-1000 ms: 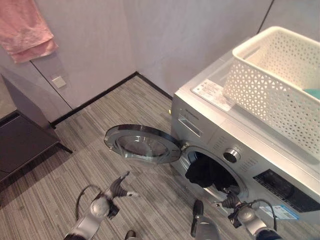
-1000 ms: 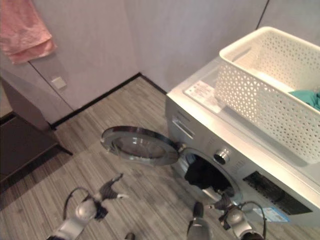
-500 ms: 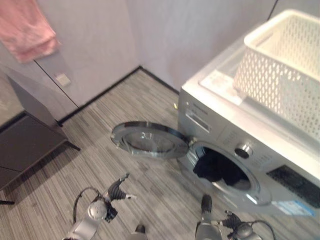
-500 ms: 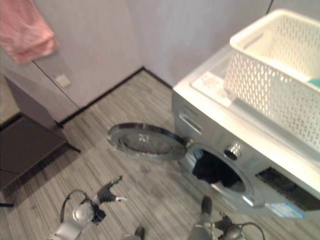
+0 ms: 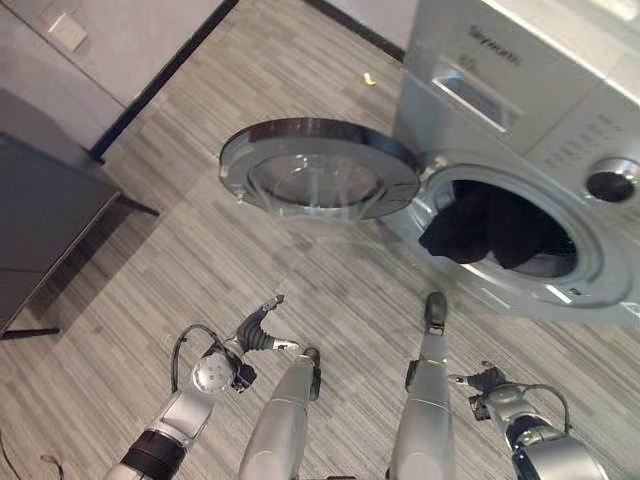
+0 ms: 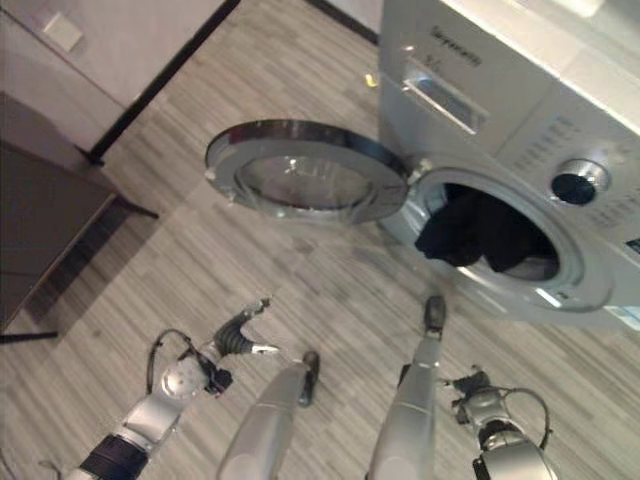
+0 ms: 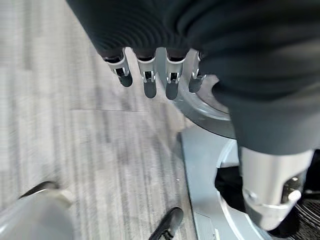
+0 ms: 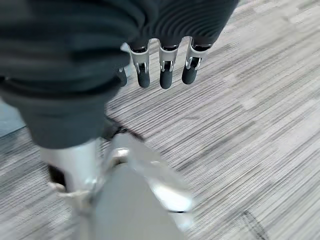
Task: Grab the laundry basket,head to the washer,open it,put in the laundry and shut it.
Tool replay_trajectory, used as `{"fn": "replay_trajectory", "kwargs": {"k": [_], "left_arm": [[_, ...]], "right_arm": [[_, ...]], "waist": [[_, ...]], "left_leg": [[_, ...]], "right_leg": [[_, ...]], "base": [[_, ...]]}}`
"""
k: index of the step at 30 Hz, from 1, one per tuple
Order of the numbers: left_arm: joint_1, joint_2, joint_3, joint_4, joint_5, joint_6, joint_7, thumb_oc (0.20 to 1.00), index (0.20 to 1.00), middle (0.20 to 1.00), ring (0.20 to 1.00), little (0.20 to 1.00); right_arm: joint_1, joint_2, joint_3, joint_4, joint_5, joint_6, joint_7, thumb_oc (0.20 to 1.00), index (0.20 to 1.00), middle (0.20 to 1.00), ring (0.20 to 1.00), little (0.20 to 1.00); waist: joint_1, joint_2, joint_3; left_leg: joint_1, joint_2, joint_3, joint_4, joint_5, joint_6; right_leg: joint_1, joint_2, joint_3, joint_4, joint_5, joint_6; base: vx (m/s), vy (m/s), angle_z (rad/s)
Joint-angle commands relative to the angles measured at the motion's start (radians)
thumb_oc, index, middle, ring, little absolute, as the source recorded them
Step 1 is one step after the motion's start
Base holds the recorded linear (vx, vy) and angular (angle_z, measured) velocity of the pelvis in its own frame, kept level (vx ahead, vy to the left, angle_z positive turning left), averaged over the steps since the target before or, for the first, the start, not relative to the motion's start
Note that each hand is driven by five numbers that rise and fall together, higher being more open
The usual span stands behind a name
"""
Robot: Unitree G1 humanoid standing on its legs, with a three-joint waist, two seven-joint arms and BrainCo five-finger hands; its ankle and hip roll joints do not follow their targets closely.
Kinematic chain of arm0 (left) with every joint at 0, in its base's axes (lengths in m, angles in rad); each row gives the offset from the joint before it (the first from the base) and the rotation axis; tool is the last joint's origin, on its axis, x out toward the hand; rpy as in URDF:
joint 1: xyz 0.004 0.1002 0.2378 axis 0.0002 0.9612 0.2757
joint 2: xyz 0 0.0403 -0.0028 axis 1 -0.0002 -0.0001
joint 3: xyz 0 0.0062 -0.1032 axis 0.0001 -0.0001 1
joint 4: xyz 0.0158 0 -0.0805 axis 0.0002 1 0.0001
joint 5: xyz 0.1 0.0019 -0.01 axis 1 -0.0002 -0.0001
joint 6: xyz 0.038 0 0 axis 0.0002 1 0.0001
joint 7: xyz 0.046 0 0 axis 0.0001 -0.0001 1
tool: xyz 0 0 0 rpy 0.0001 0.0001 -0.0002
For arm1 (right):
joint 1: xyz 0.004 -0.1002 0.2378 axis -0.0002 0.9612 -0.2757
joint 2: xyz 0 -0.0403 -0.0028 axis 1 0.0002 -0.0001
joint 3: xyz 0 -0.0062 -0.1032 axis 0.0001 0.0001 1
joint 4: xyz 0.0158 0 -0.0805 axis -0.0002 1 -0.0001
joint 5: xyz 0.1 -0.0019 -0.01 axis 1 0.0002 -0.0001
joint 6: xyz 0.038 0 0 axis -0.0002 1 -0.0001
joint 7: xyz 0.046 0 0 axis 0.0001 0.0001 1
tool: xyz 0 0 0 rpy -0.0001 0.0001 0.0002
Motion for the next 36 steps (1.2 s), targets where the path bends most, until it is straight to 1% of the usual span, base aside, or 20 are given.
{"fn": "replay_trajectory", "kwargs": {"k": [1, 2, 4, 6, 7, 10, 13, 14, 15, 17, 18, 19, 20, 21, 23, 26, 29, 30, 32, 36], "left_arm": [[0.011, 0.007, 0.020, -0.086, -0.040, -0.042, 0.014, 1.000, 1.000, 1.000, 1.000, 1.000], [0.010, 0.006, 0.019, -0.086, -0.040, -0.042, 0.015, 1.000, 1.000, 1.000, 1.000, 1.000], [0.012, 0.006, 0.015, -0.100, -0.061, -0.043, 0.023, 1.000, 1.000, 1.000, 1.000, 1.000], [0.013, 0.004, 0.012, -0.099, -0.064, -0.043, 0.026, 1.000, 1.000, 1.000, 1.000, 1.000], [0.015, 0.006, 0.010, -0.100, -0.067, -0.043, 0.030, 1.000, 1.000, 1.000, 1.000, 1.000], [0.007, 0.008, 0.002, -0.100, -0.071, -0.043, 0.038, 1.000, 1.000, 1.000, 1.000, 1.000], [-0.004, 0.006, -0.006, -0.096, -0.085, -0.045, 0.045, 1.000, 1.000, 1.000, 1.000, 1.000], [-0.007, 0.008, -0.010, -0.099, -0.092, -0.045, 0.047, 1.000, 1.000, 1.000, 1.000, 1.000], [-0.012, 0.009, -0.011, -0.101, -0.097, -0.045, 0.049, 1.000, 1.000, 1.000, 1.000, 1.000], [-0.015, 0.011, -0.012, -0.104, -0.102, -0.047, 0.053, 1.000, 1.000, 1.000, 1.000, 1.000], [-0.025, 0.008, -0.013, -0.113, -0.120, -0.053, 0.061, 1.000, 1.000, 1.000, 1.000, 1.000], [-0.026, 0.007, -0.013, -0.113, -0.120, -0.053, 0.061, 1.000, 1.000, 1.000, 1.000, 1.000], [-0.030, 0.008, -0.014, -0.119, -0.124, -0.057, 0.065, 1.000, 1.000, 1.000, 1.000, 1.000], [-0.034, 0.009, -0.014, -0.127, -0.130, -0.060, 0.069, 1.000, 1.000, 1.000, 1.000, 1.000], [-0.038, 0.005, -0.017, -0.137, -0.141, -0.064, 0.072, 1.000, 1.000, 1.000, 1.000, 1.000], [-0.046, 0.007, -0.018, -0.154, -0.158, -0.072, 0.081, 1.000, 1.000, 1.000, 1.000, 1.000], [-0.051, 0.009, -0.016, -0.168, -0.163, -0.081, 0.093, 1.000, 1.000, 1.000, 1.000, 1.000], [-0.055, 0.012, -0.011, -0.172, -0.158, -0.085, 0.103, 1.000, 1.000, 1.000, 1.000, 1.000], [-0.058, 0.011, -0.010, -0.172, -0.161, -0.091, 0.111, 1.000, 1.000, 1.000, 1.000, 1.000], [-0.080, 0.005, -0.011, -0.176, -0.172, -0.104, 0.121, 1.000, 1.000, 1.000, 1.000, 1.000]], "right_arm": [[-0.020, -0.078, 0.019, 0.026, 0.048, -0.007, -0.036, 1.000, 1.000, 1.000, 1.000, 1.000], [-0.021, -0.079, 0.019, 0.027, 0.048, -0.008, -0.036, 1.000, 1.000, 1.000, 1.000, 1.000], [-0.075, -0.126, -0.002, 0.042, 0.076, -0.009, -0.057, 1.000, 1.000, 1.000, 1.000, 1.000], [-0.084, -0.138, -0.007, 0.047, 0.084, -0.011, -0.064, 1.000, 1.000, 1.000, 1.000, 1.000], [-0.103, -0.163, -0.017, 0.056, 0.097, -0.012, -0.072, 1.000, 1.000, 1.000, 1.000, 1.000], [-0.144, -0.202, -0.027, 0.085, 0.119, -0.012, -0.086, 1.000, 1.000, 1.000, 1.000, 1.000], [-0.164, -0.229, -0.040, 0.106, 0.145, -0.014, -0.095, 1.000, 1.000, 1.000, 1.000, 1.000], [-0.172, -0.241, -0.047, 0.115, 0.157, -0.014, -0.097, 1.000, 1.000, 1.000, 1.000, 1.000], [-0.184, -0.250, -0.052, 0.124, 0.169, -0.015, -0.098, 1.000, 1.000, 1.000, 1.000, 1.000], [-0.193, -0.260, -0.056, 0.134, 0.180, -0.014, -0.098, 1.000, 1.000, 1.000, 1.000, 1.000], [-0.213, -0.281, -0.061, 0.143, 0.209, -0.020, -0.096, 1.000, 1.000, 1.000, 1.000, 1.000], [-0.214, -0.282, -0.061, 0.144, 0.209, -0.020, -0.095, 1.000, 1.000, 1.000, 1.000, 1.000], [-0.226, -0.290, -0.064, 0.147, 0.221, -0.024, -0.099, 1.000, 1.000, 1.000, 1.000, 1.000], [-0.244, -0.298, -0.059, 0.145, 0.226, -0.028, -0.104, 1.000, 1.000, 1.000, 1.000, 1.000], [-0.264, -0.309, -0.058, 0.146, 0.237, -0.035, -0.105, 1.000, 1.000, 1.000, 1.000, 1.000], [-0.311, -0.334, -0.062, 0.146, 0.277, -0.047, -0.114, 1.000, 1.000, 1.000, 1.000, 1.000], [-0.353, -0.358, -0.072, 0.156, 0.322, -0.060, -0.120, 1.000, 1.000, 1.000, 1.000, 1.000], [-0.390, -0.379, -0.083, 0.158, 0.363, -0.071, -0.114, 1.000, 1.000, 1.000, 1.000, 1.000], [-0.418, -0.394, -0.084, 0.162, 0.393, -0.079, -0.109, 1.000, 1.000, 1.000, 1.000, 1.000], [-0.491, -0.424, -0.076, 0.162, 0.448, -0.099, -0.099, 1.000, 1.000, 1.000, 1.000, 1.000]], "waist": [[0.019, 0.023, -0.017], [0.019, 0.023, -0.017], [0.029, 0.040, -0.005], [0.032, 0.043, -0.002], [0.037, 0.053, 0.006], [0.046, 0.067, 0.018], [0.048, 0.078, 0.028], [0.054, 0.088, 0.031], [0.050, 0.087, 0.032], [0.051, 0.091, 0.036], [0.058, 0.109, 0.046], [0.055, 0.106, 0.046], [0.060, 0.116, 0.049], [0.061, 0.119, 0.050], [0.066, 0.134, 0.054], [0.070, 0.145, 0.058], [0.082, 0.165, 0.058], [0.087, 0.173, 0.055], [0.102, 0.187, 0.052], [0.126, 0.207, 0.042]], "left_leg": [[0.070, 0.004, -0.003, -0.158, -0.018, 0.033], [0.069, 0.004, -0.003, -0.156, -0.019, 0.033], [0.051, 0.004, -0.009, -0.156, -0.011, 0.028], [0.051, 0.005, -0.010, -0.162, -0.009, 0.026], [0.053, 0.009, -0.017, -0.174, -0.003, 0.020], [0.056, 0.015, -0.023, -0.196, 0.008, 0.012], [0.060, 0.022, -0.032, -0.227, 0.021, 0.002], [0.067, 0.034, -0.035, -0.238, 0.019, -0.001], [0.062, 0.030, -0.039, -0.251, 0.033, -0.005], [0.058, 0.033, -0.042, -0.258, 0.039, -0.007], [0.052, 0.047, -0.050, -0.283, 0.047, -0.015], [0.048, 0.042, -0.050, -0.284, 0.053, -0.016], [0.046, 0.050, -0.053, -0.294, 0.055, -0.019], [0.035, 0.045, -0.057, -0.306, 0.069, -0.022], [0.030, 0.051, -0.057, -0.322, 0.073, -0.024], [0.008, 0.047, -0.060, -0.350, 0.097, -0.030], [-0.005, 0.051, -0.062, -0.374, 0.106, -0.034], [-0.016, 0.044, -0.065, -0.396, 0.124, -0.036], [-0.014, 0.052, -0.067, -0.422, 0.129, -0.038], [-0.019, 0.057, -0.079, -0.474, 0.156, -0.042]], "right_leg": [[-0.047, -0.014, -0.012, -0.012, 0.159, 0.009], [-0.049, -0.014, -0.012, -0.011, 0.158, 0.009], [-0.078, -0.018, -0.016, 0.012, 0.154, 0.009], [-0.081, -0.019, -0.019, 0.015, 0.152, 0.009], [-0.086, -0.017, -0.028, 0.024, 0.147, 0.009], [-0.099, -0.018, -0.043, 0.036, 0.140, 0.012], [-0.106, -0.013, -0.052, 0.039, 0.134, 0.012], [-0.106, -0.003, -0.057, 0.045, 0.124, 0.011], [-0.114, -0.008, -0.056, 0.042, 0.128, 0.010], [-0.124, -0.006, -0.057, 0.049, 0.125, 0.010], [-0.145, 0.005, -0.061, 0.063, 0.114, 0.012], [-0.149, 0.000, -0.060, 0.060, 0.120, 0.011], [-0.158, 0.005, -0.062, 0.067, 0.112, 0.013], [-0.172, 0.000, -0.060, 0.067, 0.118, 0.012], [-0.188, 0.005, -0.058, 0.074, 0.111, 0.013], [-0.224, 0.001, -0.048, 0.077, 0.115, 0.013], [-0.256, 0.006, -0.043, 0.091, 0.103, 0.014], [-0.280, 0.001, -0.037, 0.091, 0.108, 0.015], [-0.298, 0.004, -0.039, 0.103, 0.098, 0.017], [-0.339, 0.003, -0.032, 0.128, 0.084, 0.018]], "base": [[0.00, 0.000, 0.00], [0.02, 0.000, 0.13], [0.01, -0.024, 0.16], [0.03, -0.046, 0.02], [0.05, -0.072, 0.03], [0.03, -0.072, 0.13], [0.03, -0.071, 0.18], [0.01, -0.073, 0.08], [0.01, -0.082, 0.06], [-0.01, -0.064, 0.02], [-0.01, -0.051, 0.02], [0.00, -0.064, 0.02], [-0.02, -0.033, 0.02], [0.00, -0.035, 0.04], [-0.01, -0.021, 0.05], [0.00, 0.000, 0.00], [0.00, 0.000, 0.00], [0.01, 0.003, 0.06], [0.02, 0.001, 0.09], [0.01, -0.011, 0.03]]}}
